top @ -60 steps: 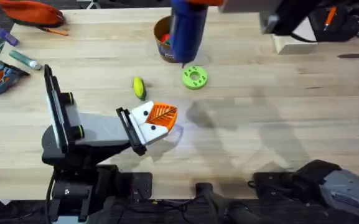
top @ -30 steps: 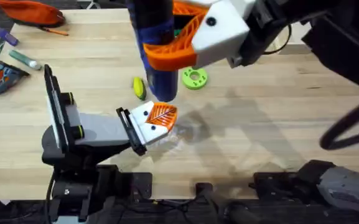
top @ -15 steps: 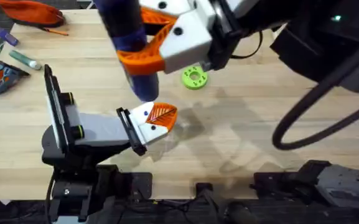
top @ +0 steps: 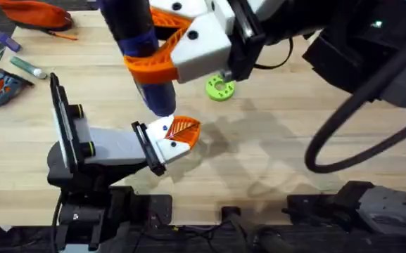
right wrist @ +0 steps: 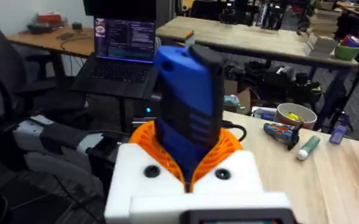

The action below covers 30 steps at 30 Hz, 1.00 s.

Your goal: Pick up the gripper from the table and insert it into the empty holder that is missing its gripper. Then pick up a screw, insert it into the mounting hole, and use the screwdriver to tighten it. Finally, clean up the table by picking up the vegetable and placing it into the bucket.

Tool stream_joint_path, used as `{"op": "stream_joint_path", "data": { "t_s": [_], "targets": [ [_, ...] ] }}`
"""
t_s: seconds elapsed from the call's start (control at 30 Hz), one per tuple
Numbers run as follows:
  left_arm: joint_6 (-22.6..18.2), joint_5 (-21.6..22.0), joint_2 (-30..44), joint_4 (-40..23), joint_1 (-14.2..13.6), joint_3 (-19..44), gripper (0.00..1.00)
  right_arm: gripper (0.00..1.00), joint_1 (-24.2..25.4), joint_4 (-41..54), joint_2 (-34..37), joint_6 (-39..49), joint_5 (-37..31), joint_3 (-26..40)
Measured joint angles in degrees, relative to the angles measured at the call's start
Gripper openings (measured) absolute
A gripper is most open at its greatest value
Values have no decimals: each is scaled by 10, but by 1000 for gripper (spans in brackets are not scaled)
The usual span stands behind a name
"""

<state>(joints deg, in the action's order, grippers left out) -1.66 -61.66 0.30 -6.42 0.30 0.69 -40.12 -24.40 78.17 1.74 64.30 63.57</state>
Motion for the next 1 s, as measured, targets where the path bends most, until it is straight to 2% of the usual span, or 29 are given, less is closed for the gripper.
{"op": "stream_joint_path", "data": {
  "t_s": [0.43, 0.67, 1.0],
  "targets": [
    [0, 0, 0, 0, 0, 0, 16, 21, 0, -5, 11, 45, 74, 0],
    [0, 0, 0, 0, 0, 0, 16, 21, 0, -4, 40, 49, 76, 0],
    [0, 0, 0, 0, 0, 0, 16, 21, 0, -28, 43, 52, 76, 0]
  ]
}}
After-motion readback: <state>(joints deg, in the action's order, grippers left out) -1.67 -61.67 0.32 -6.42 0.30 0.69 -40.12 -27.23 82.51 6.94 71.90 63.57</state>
